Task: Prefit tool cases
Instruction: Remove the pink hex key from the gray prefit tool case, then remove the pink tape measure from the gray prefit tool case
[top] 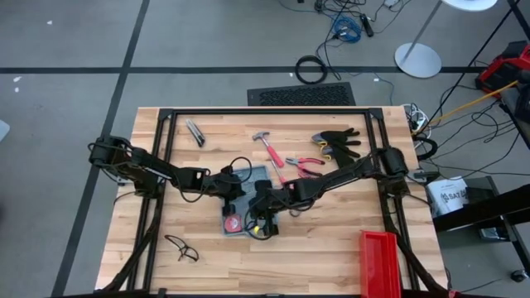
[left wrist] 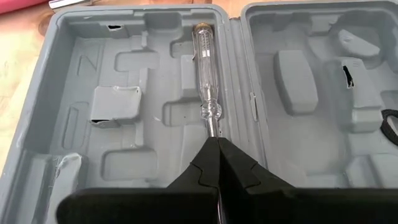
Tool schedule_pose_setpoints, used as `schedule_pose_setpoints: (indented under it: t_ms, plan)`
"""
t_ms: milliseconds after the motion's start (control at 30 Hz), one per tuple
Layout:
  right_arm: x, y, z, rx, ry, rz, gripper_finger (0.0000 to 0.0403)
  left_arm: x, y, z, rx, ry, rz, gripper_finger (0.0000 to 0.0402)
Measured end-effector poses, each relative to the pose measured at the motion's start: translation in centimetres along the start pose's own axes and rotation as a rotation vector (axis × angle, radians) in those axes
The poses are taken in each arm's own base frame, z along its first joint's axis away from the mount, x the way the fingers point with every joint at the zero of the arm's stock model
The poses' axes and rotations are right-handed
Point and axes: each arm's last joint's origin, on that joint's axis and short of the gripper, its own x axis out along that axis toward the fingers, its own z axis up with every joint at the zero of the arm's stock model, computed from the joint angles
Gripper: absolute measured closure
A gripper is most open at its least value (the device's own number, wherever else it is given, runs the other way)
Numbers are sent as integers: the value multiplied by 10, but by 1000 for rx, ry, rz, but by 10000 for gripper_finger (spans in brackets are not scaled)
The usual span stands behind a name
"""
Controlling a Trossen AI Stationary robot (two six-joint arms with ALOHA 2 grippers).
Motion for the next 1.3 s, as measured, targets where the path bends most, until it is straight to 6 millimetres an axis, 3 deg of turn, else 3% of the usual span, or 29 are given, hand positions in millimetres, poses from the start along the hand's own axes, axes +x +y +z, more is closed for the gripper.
schedule_pose_setpoints:
  t_ms: [200, 467, 600, 900, 1067, 1300]
  plan:
    - [-33, -6, -35, 116, 3, -30, 403, 0, 0, 0, 0, -2, 0, 401]
    - [-89, -3, -114, 347, 27, -88, 403, 0, 0, 0, 1, -4, -1, 402]
    - [-101, 5, -146, 412, 52, -66, 403, 0, 0, 0, 1, -2, 0, 402]
    - [-98, 18, -182, 458, 62, -84, 403, 0, 0, 0, 4, -2, -1, 401]
    - [-98, 18, -182, 451, 26, -145, 399, 0, 0, 0, 4, -1, -1, 401]
    - [-98, 18, -182, 458, 18, -159, 352, 0, 0, 0, 0, -1, -1, 401]
